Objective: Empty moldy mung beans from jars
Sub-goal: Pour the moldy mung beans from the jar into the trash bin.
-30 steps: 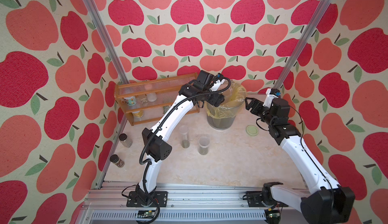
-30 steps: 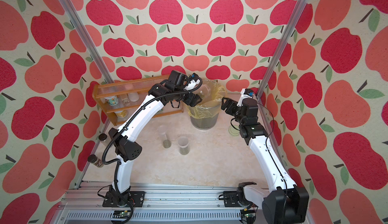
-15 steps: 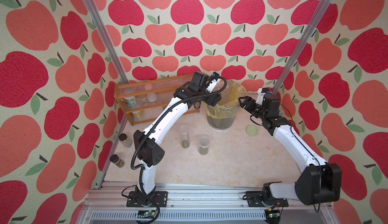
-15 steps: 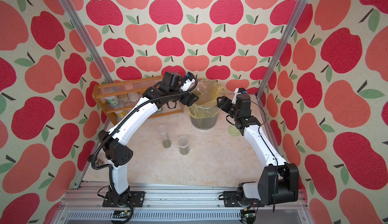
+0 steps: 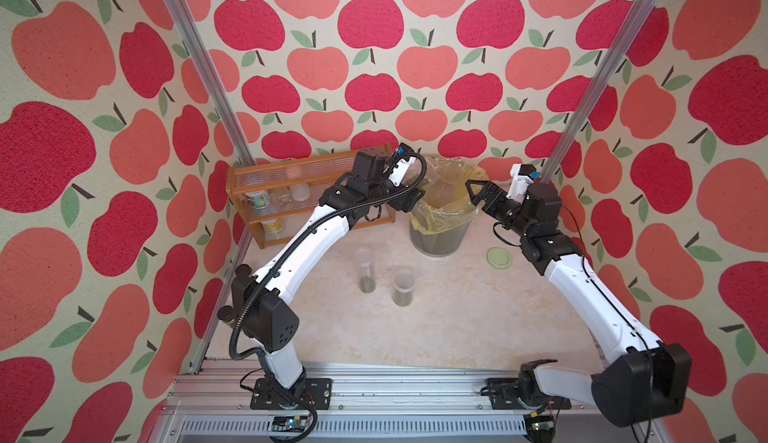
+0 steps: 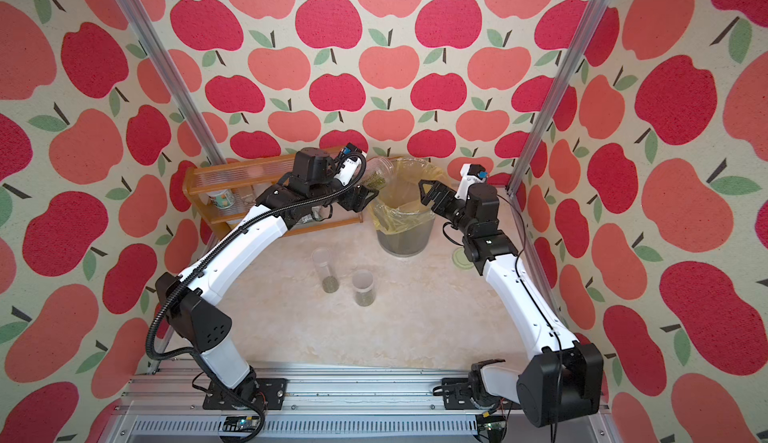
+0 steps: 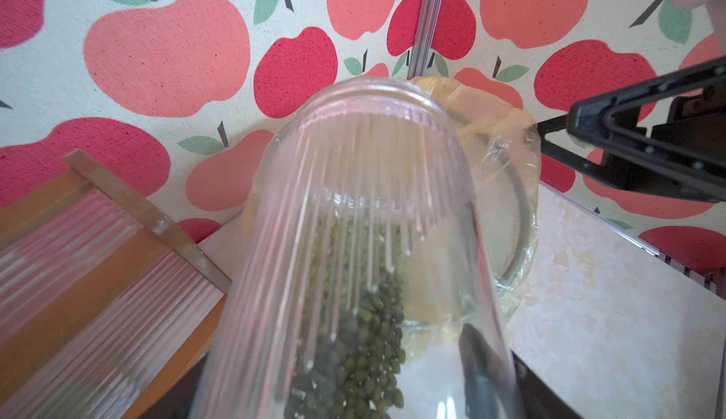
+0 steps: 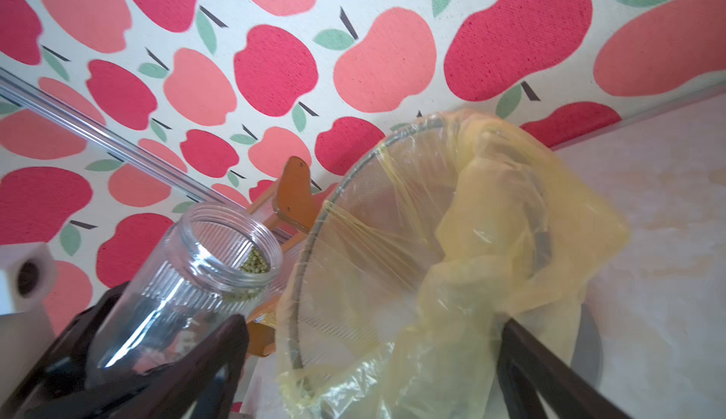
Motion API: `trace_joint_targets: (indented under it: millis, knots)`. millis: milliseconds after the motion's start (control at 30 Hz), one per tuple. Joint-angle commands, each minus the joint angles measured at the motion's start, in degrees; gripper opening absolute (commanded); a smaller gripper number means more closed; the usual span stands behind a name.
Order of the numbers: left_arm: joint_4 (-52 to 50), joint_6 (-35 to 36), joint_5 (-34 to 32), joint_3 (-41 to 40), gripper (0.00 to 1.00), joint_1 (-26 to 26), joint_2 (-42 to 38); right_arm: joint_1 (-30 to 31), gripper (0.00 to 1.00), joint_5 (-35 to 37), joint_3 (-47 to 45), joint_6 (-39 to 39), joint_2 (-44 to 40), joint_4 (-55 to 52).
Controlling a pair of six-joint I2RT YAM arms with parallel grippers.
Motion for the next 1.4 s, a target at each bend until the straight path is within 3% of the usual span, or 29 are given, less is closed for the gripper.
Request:
trace_joint_targets:
  millis: [0,67,233,400,567,733,1033,1367]
  knots:
    - [11.8,0.08,2.72,-0.89,0.4,-0.52,-3.1,0.3,0.99,-5.22,2.64,6.55,1.27,6.42]
    - [13.08,0.14,2.51,-1.17,0.4,-0.63,-3.22,0.71,0.99,-6.79,5.03,7.39,2.52,5.14]
    - [12.14,0.05,2.54,0.96,0.4,-0.73,-1.98,1.53,0.99,-2.25,10.04,3.99,1.08,-9.53]
    - [11.74,-0.16,2.72,1.94,0.4,-0.87,-0.74,1.53,0.99,5.95,0.87,5.49,-7.13,-11.29]
    - [12.14,-0.19,3.1,2.48,0.4,-0.88,-0.01,1.57,0.99,8.41,-3.81,4.89,-13.98,-15.69]
    - [13.92,0.25,3.62,2.11,0.4,-1.17,0.4,1.59,0.99,4.92,-7.79,7.08,-16.6,-2.58]
    - [18.53,2.4,3.57,0.34,0.39,-2.98,0.29,2.34,0.99,-6.88,-2.28,19.39,-0.13,23.69]
    - [17.23,3.44,3.67,0.79,0.39,-3.34,0.26,5.77,0.99,-7.4,1.52,21.81,7.29,30.73]
